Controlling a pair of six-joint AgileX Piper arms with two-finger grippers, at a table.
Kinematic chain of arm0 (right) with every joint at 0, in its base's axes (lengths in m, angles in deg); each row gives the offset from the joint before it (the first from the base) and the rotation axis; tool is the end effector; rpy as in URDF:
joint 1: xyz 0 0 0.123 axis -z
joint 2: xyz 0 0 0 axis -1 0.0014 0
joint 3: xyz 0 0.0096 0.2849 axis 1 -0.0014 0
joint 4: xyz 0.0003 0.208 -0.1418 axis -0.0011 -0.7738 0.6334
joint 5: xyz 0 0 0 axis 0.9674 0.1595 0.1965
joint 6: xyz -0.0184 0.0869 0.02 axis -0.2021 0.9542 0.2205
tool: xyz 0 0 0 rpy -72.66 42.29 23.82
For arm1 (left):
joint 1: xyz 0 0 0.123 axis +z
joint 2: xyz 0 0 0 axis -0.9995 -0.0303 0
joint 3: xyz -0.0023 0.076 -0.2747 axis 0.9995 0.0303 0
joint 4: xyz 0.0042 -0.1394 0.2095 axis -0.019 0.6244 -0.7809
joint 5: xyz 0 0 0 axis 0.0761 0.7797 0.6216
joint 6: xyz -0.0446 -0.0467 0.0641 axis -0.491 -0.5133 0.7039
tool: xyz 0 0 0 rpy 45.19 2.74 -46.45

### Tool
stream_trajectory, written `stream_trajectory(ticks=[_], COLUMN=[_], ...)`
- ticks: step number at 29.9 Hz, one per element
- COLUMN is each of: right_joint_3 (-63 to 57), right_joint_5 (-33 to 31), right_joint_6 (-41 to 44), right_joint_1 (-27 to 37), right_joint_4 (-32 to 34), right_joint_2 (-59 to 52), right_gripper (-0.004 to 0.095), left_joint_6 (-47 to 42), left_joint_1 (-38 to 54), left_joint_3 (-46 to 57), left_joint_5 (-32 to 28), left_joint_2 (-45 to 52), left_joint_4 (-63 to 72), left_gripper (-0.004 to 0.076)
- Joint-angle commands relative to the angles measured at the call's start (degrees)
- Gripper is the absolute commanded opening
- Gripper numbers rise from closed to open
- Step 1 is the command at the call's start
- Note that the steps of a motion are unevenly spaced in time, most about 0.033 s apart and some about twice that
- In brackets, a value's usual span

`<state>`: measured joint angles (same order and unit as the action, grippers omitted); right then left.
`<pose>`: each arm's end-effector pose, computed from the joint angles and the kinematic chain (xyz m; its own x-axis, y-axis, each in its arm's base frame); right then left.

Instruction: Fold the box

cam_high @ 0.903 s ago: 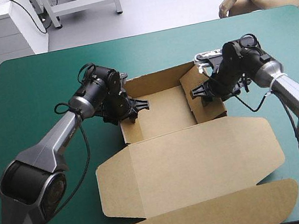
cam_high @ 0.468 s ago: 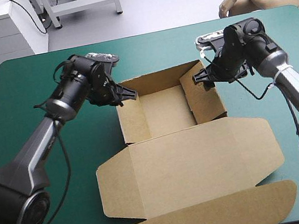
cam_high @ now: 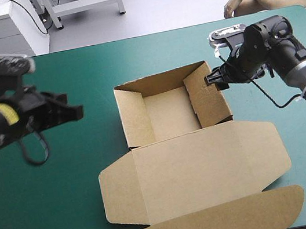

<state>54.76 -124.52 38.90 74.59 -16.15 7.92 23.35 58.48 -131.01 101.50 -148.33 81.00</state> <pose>0.3222 0.0906 0.3769 -0.8841 -0.1592 -0.4393 -0.2042 0.9773 0.0567 0.1662 -0.0894 0.5006 -0.5819 0.1653 -0.7963 0.3776 0.9221 -0.0846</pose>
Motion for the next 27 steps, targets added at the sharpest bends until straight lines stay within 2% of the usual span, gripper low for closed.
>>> stream_trajectory(ticks=[1,9,11,15,17,20,22,23,25,27], right_joint_3=[-1.1,-5.1,-5.4,-5.4,-5.4,-5.4,-5.4,-5.4,-5.4,-5.4], right_joint_5=[0.4,5.3,5.2,5.3,5.6,4.6,3.6,3.3,2.8,2.8], right_joint_6=[-0.2,-0.9,-1.3,-2.1,-3.1,-3.2,-3.2,-3.2,-3.2,-3.2], right_joint_1=[0.4,0.4,0.4,0.4,0.4,-0.3,-0.3,-0.3,-0.3,-0.3], right_joint_4=[-0.4,-2.7,-2.3,-4.8,-6.9,-7.0,-7.5,-7.3,-7.1,-7.3], right_joint_2=[-2.4,0.7,2.3,5.5,7.1,9.3,10.4,11.0,11.6,11.9], right_gripper=[0.0653,0.0653,0.0653,0.0653,0.0653,0.0642,0.0567,0.0493,0.0298,0.0041], left_joint_6=[0.1,-1.0,-3.6,-9.1,-9.0,-4.4,-1.5,-0.5,0.7,0.7], left_joint_1=[-0.1,-0.1,-0.1,-0.1,-0.1,-0.1,-0.1,-0.1,-0.1,-0.1], left_joint_3=[7.5,36.8,43.4,51.1,51.6,51.3,51.3,51.3,51.3,51.3], left_joint_5=[-0.3,-15.0,-17.3,-15.2,-11.9,-11.2,-12.3,-12.9,-13.2,-13.2], left_joint_2=[12.0,43.8,52.8,66.6,67.6,64.1,62.1,61.3,60.7,60.6], left_joint_4=[0.3,0.5,-0.4,-2.3,-1.6,0.1,1.5,2.2,2.5,2.1], left_gripper=[-0.0008,-0.0008,-0.0008,-0.0008,-0.0008,-0.0008,-0.0008,-0.0008,-0.0008,-0.0008])
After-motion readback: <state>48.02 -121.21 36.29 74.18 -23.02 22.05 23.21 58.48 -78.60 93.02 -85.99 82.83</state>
